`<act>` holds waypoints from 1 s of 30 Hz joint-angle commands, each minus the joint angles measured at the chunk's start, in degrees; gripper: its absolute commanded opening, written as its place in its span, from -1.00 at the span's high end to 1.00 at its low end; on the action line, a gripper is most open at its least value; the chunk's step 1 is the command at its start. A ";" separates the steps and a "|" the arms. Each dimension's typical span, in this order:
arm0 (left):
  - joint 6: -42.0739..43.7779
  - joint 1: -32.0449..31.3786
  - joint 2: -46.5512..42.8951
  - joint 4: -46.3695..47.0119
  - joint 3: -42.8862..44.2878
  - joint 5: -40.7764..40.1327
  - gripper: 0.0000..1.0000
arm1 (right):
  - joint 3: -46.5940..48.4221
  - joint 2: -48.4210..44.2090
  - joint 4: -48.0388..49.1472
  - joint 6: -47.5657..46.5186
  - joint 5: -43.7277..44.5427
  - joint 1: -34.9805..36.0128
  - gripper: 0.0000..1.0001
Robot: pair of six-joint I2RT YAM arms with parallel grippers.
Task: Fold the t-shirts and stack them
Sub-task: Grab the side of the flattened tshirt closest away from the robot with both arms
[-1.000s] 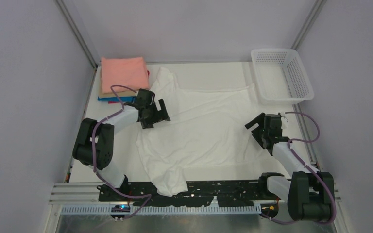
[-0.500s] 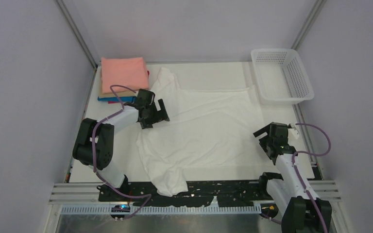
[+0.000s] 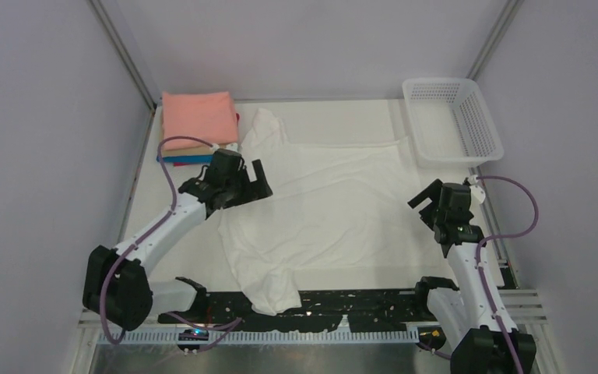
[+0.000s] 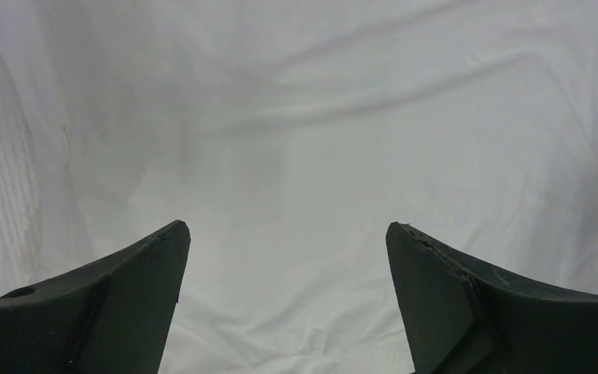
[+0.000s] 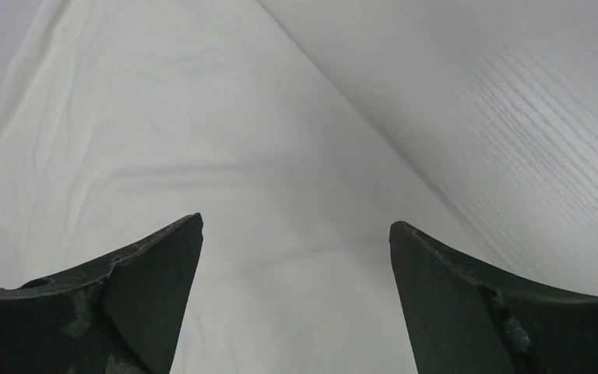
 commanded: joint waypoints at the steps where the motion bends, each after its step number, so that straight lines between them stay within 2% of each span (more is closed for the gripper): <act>1: 0.71 -9.31 -8.61 -8.95 -3.35 -6.58 -0.98 | 2.70 0.76 -0.13 -4.68 -2.76 0.41 -0.90; 5: 0.15 -25.12 -18.10 -14.37 -7.23 -13.58 -0.98 | 2.59 0.09 -0.07 -6.76 -4.13 1.95 -0.90; 6: 0.21 -31.35 -21.12 -14.25 -8.93 -15.17 -0.98 | 2.50 -0.06 -0.39 -7.27 -3.64 2.10 -0.90; 9: 1.51 -43.23 -24.89 -12.05 -13.90 -15.05 -0.98 | 2.20 -0.89 -0.48 -7.60 -3.91 2.34 -0.90; 13: 2.92 -54.19 -22.04 -12.55 -14.26 -15.42 -0.98 | 2.00 -1.02 -0.37 -7.83 -5.41 2.61 -0.90; 17: 4.77 -62.90 -12.55 -16.22 -10.15 -14.54 -0.97 | 1.57 -0.39 -0.66 -8.60 -5.97 2.76 -0.90; 21: 5.93 -67.74 -3.01 -16.97 -8.08 -12.88 -0.72 | 1.50 0.29 -0.42 -8.70 -6.47 2.78 -0.90; 23: 6.18 -69.14 -1.20 -17.31 -8.04 -11.52 -0.60 | 1.60 0.93 -0.44 -8.84 -6.70 2.77 -0.90; 30: 4.70 -69.67 -7.37 -20.60 -11.10 -9.79 -0.42 | 1.74 2.01 -0.55 -9.28 -6.32 2.77 -0.90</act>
